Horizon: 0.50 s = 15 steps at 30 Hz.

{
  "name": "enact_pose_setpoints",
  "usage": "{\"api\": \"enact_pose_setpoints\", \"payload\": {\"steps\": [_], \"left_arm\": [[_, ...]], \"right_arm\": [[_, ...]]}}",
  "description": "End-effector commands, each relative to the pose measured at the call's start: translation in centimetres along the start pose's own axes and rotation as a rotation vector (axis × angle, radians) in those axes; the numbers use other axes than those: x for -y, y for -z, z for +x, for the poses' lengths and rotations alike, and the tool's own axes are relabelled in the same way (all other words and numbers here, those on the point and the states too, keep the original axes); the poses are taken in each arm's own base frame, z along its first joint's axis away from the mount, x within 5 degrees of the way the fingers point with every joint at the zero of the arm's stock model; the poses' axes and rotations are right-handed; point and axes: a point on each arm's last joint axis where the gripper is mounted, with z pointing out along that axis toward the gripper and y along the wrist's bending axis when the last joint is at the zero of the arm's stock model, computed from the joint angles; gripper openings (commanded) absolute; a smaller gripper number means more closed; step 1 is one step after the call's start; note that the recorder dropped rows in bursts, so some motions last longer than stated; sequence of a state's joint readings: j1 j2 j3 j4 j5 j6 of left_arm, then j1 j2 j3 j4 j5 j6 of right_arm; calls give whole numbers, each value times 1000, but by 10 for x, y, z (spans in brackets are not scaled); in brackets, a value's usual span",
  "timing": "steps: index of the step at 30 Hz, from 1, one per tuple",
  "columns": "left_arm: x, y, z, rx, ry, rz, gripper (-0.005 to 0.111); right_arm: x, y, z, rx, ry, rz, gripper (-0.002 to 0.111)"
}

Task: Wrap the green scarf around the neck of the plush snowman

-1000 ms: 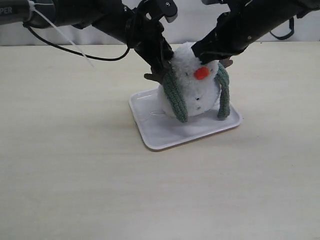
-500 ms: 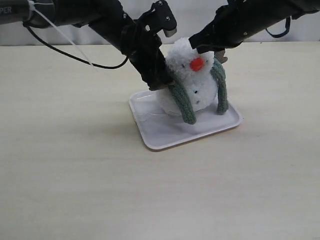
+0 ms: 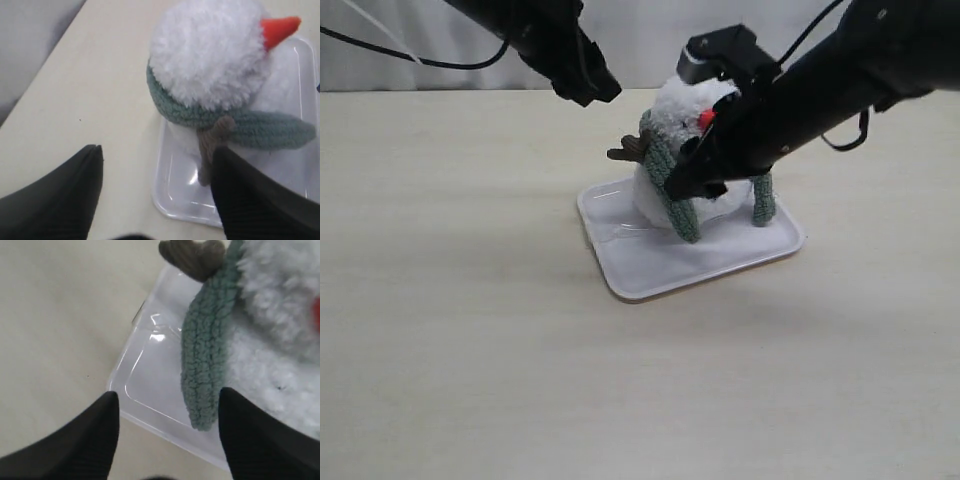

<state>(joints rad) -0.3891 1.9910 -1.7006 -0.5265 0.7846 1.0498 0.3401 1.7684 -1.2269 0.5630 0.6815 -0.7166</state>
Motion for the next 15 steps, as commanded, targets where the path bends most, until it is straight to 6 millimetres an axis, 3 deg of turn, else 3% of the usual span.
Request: {"api": "enact_pose_setpoints", "payload": {"steps": [1, 7, 15], "left_arm": [[-6, -15, 13, -33, 36, 20, 59], [-8, -40, 27, -61, 63, 39, 59], [-8, -45, 30, -66, 54, 44, 59]], "right_arm": [[-9, -21, 16, 21, 38, 113, 57], [-20, -36, 20, 144, 124, 240, 57], [-11, -60, 26, 135, 122, 265, 56]]}}
